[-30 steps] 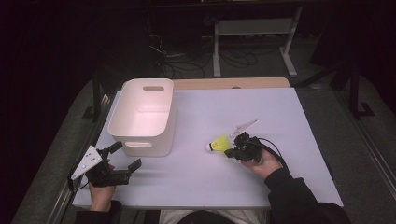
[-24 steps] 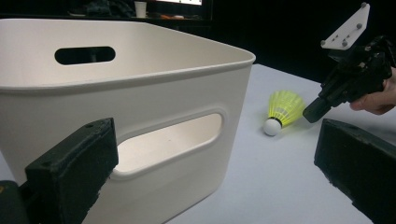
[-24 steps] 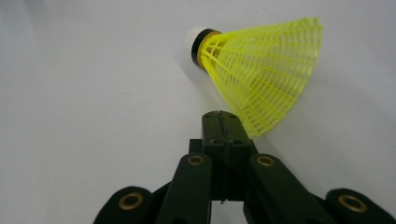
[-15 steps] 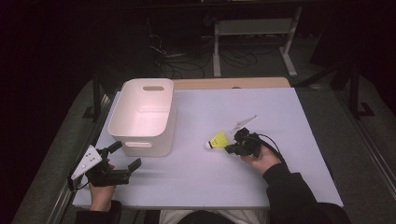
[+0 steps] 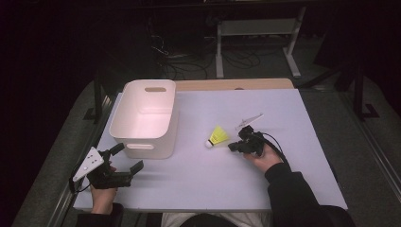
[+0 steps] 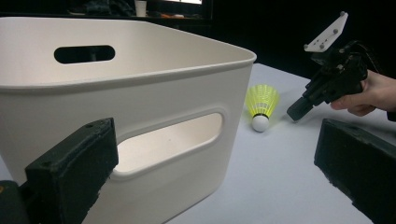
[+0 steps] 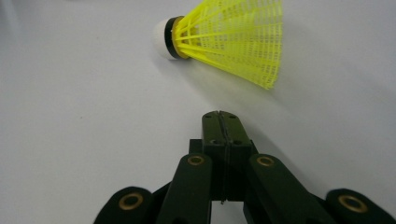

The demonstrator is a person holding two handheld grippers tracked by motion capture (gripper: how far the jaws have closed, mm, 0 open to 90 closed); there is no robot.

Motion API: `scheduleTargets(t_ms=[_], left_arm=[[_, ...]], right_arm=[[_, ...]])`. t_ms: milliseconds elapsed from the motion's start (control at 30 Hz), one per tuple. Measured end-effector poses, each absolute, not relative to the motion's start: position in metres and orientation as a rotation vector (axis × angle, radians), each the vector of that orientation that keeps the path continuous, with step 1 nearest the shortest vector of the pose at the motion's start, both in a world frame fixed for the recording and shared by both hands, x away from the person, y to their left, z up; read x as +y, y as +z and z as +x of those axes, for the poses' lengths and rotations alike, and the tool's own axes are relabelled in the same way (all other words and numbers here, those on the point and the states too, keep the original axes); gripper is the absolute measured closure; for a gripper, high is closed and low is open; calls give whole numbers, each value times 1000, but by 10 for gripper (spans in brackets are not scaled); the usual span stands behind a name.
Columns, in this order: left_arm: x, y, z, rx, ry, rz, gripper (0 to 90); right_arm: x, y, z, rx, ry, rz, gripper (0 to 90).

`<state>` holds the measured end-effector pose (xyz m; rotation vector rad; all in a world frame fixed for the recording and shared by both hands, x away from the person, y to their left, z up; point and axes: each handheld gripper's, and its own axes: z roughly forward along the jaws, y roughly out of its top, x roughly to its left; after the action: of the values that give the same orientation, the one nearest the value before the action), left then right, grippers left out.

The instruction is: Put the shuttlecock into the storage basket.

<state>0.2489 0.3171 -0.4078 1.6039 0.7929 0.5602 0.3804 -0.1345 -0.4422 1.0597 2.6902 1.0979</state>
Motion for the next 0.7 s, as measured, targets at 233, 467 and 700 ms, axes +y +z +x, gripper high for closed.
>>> scheduleTargets(t_ms=[233,467,700], left_arm=[[317,-408,249,792,561,1604,0],[317,-408,249,793,561,1605,0],[317,-408,249,790,559,1606,0]], right_arm=[[-138,-442,385,2681,1154,1084,887],[-126,-428,400,2707,1071,1057,887],[-120,-421,413,2712,1053,1051,887]])
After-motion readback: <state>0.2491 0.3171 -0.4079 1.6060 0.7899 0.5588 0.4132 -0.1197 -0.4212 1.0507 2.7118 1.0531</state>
